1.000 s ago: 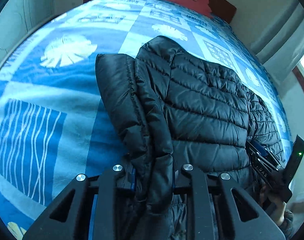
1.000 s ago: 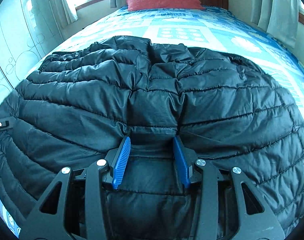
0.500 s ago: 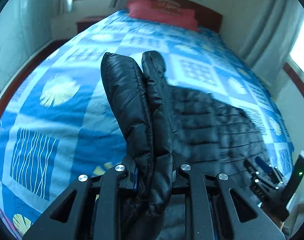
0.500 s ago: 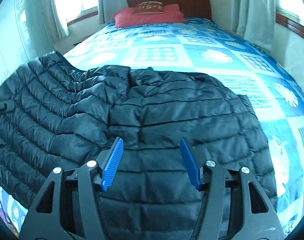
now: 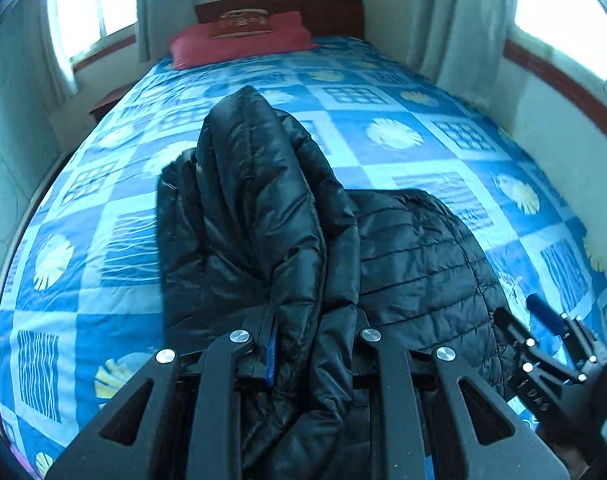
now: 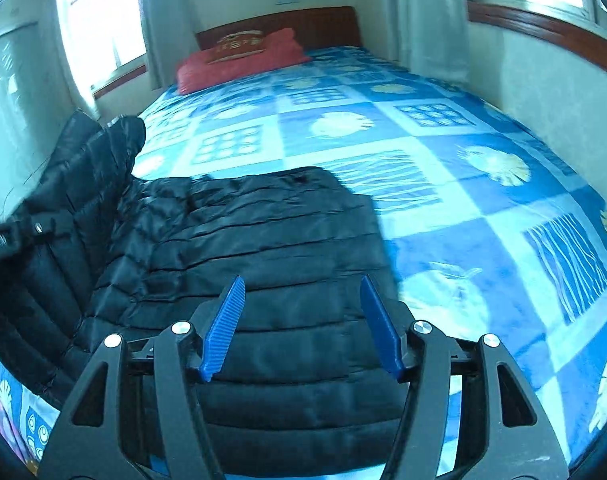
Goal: Fold large clothes
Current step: 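Fold the held edge over the jacket and open the left gripper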
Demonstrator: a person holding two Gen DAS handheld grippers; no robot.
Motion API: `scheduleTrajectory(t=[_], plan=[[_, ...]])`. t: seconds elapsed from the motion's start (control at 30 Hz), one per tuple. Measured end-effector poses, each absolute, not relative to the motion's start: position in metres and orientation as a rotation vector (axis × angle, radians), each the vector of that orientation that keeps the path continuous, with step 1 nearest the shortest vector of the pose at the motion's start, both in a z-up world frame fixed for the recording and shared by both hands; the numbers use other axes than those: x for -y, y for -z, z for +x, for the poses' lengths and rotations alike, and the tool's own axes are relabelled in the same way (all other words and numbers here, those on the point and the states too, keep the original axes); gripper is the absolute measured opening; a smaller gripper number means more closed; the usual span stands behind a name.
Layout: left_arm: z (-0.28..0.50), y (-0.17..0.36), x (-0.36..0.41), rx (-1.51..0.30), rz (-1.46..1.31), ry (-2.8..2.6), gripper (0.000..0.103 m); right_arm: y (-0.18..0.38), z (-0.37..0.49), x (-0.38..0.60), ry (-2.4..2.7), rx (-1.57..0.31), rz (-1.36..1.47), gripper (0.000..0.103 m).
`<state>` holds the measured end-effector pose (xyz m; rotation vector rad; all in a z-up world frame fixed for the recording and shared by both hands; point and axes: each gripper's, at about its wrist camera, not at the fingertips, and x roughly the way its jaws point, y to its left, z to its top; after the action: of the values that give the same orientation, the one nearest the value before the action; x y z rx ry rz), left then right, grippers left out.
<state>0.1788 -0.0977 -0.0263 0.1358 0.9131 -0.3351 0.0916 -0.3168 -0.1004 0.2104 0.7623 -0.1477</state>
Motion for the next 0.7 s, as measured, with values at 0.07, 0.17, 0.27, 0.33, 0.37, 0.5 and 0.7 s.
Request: scheduleTrajectory(t=[0.07, 0.17, 0.27, 0.33, 0.37, 0.5, 0.7], plan=[[0.175, 0.033, 0.118, -0.916, 0.159, 0.347, 0.020, 0.102, 0.088, 0.329, 0.164, -0.764, 0.224, 0.060], [0.168, 0.042, 0.148, -0.917, 0.202, 0.360, 0.020, 0.106, 0.078, 0.346, 0.193, -0.768, 0.244, 0.060], [0.161, 0.053, 0.171, -0.923, 0.237, 0.370, 0.020, 0.111, 0.073, 0.365, 0.222, -0.771, 0.268, 0.060], [0.158, 0.062, 0.186, -0.938, 0.245, 0.376, 0.020, 0.113, 0.072, 0.376, 0.239, -0.776, 0.291, 0.060], [0.156, 0.066, 0.193, -0.945, 0.248, 0.379, 0.020, 0.114, 0.072, 0.381, 0.242, -0.777, 0.304, 0.060], [0.151, 0.085, 0.216, -0.979, 0.257, 0.401, 0.020, 0.114, 0.070, 0.398, 0.265, -0.774, 0.315, 0.060], [0.143, 0.106, 0.238, -0.983, 0.269, 0.401, 0.020, 0.123, 0.072, 0.408, 0.287, -0.798, 0.317, 0.060]])
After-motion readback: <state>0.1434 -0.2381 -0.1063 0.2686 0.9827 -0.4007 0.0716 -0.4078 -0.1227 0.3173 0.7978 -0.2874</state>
